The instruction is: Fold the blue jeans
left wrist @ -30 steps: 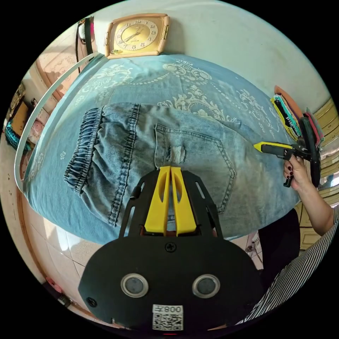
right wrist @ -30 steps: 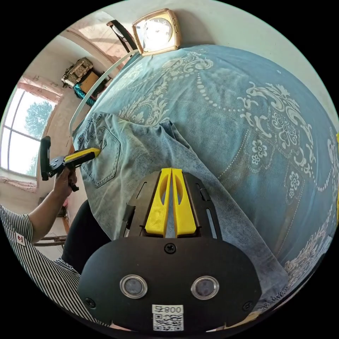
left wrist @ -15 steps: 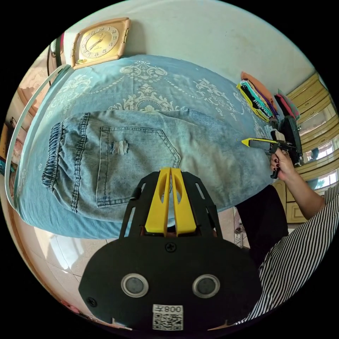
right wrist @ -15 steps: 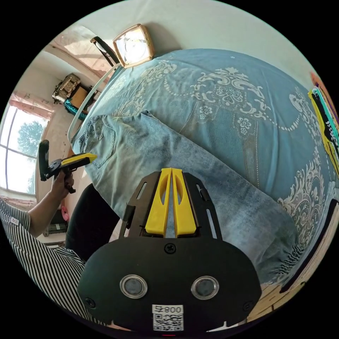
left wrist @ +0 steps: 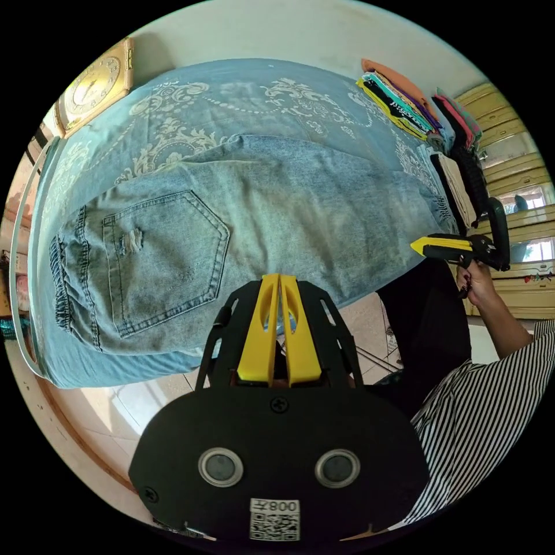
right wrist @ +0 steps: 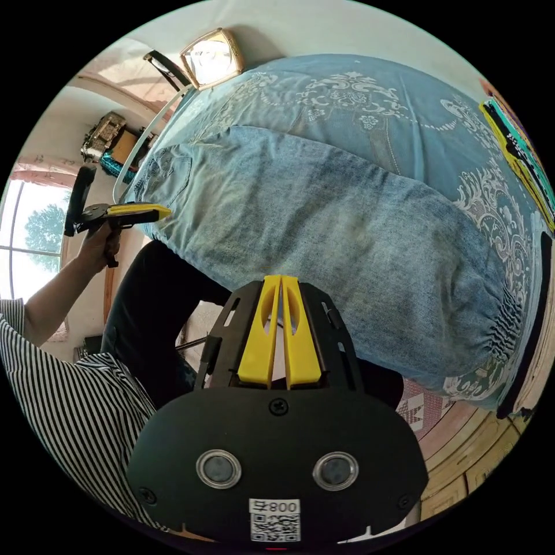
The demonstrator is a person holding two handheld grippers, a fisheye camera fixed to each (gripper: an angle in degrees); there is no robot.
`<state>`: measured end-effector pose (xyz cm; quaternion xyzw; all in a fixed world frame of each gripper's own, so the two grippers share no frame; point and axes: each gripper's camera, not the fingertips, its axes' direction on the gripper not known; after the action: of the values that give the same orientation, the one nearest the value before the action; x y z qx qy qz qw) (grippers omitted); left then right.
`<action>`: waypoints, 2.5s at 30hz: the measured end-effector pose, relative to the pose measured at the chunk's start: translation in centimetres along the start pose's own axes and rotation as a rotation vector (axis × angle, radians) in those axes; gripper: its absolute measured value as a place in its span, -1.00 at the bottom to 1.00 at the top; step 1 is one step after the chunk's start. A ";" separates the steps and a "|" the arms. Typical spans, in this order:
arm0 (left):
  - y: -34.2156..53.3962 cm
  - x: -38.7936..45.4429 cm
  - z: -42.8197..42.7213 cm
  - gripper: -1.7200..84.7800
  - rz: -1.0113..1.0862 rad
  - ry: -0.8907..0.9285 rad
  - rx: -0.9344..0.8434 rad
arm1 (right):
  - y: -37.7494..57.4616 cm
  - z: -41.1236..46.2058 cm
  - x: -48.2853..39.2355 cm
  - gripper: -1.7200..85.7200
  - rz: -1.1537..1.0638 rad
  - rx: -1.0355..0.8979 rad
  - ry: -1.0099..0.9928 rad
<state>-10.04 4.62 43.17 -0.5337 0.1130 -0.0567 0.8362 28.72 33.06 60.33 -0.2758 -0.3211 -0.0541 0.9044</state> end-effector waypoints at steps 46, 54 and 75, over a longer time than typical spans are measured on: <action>-50.1 67.7 16.8 -0.78 1.090 0.171 -0.408 | 38.9 -15.5 34.3 -0.79 0.787 0.655 -0.420; -50.9 69.0 16.1 -0.87 1.063 0.192 -0.436 | 40.4 -15.1 34.2 -0.86 0.792 0.667 -0.517; -44.1 57.5 -0.8 -0.89 1.134 0.236 -0.151 | 34.8 -19.7 16.6 -0.89 0.514 0.773 -0.290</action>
<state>46.58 -27.14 75.36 -0.4379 0.4773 0.3488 0.6773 62.22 53.18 41.67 0.0054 -0.3618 0.3333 0.8706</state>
